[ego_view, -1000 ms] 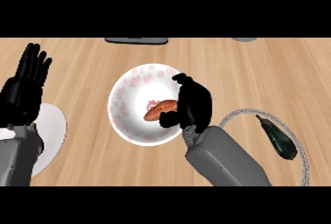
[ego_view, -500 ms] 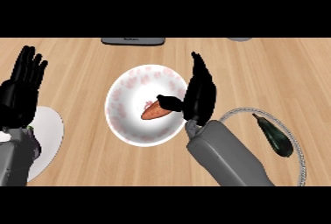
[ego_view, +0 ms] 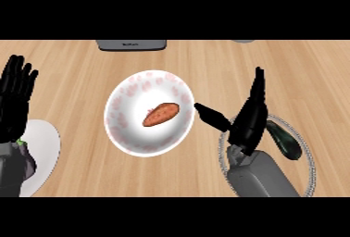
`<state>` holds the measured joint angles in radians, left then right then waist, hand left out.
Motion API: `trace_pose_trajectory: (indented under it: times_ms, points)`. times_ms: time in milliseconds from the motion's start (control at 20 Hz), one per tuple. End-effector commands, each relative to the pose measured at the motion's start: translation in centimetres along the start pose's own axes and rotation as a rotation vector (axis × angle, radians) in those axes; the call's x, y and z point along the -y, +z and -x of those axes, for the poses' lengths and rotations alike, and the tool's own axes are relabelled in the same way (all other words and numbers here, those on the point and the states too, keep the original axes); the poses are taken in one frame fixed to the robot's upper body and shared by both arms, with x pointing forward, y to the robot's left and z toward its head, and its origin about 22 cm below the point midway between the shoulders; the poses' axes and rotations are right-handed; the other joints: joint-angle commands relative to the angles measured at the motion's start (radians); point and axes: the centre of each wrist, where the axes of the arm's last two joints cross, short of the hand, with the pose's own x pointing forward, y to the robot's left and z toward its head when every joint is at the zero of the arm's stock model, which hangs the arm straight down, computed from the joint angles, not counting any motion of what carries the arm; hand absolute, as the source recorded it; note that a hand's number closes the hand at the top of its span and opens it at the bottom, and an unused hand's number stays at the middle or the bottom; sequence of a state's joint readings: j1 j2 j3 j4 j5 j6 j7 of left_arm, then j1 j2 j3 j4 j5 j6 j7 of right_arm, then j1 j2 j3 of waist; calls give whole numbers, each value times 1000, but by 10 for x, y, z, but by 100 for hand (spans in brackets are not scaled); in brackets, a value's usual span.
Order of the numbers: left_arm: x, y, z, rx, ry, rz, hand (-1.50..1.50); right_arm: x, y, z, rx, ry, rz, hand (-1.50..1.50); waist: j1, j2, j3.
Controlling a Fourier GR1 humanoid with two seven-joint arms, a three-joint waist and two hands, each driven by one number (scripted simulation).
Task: Pick the sweet potato from the placemat and place it in the bowl
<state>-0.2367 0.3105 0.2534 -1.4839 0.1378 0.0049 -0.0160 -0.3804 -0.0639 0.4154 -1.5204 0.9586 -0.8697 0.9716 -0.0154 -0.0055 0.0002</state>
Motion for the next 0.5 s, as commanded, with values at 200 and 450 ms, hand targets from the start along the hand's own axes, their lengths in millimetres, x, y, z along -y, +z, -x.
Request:
trace_pose_trajectory:
  times_ms: [200,450]
  points:
    - [-2,13,-3,-5,-5,13,0,112,12,33,-13,-120,81,-150,-1,0,1]
    - [-2,4,9,-8,3,-4,0,149,35,71,-23,-142,68,-150,-1,5,2]
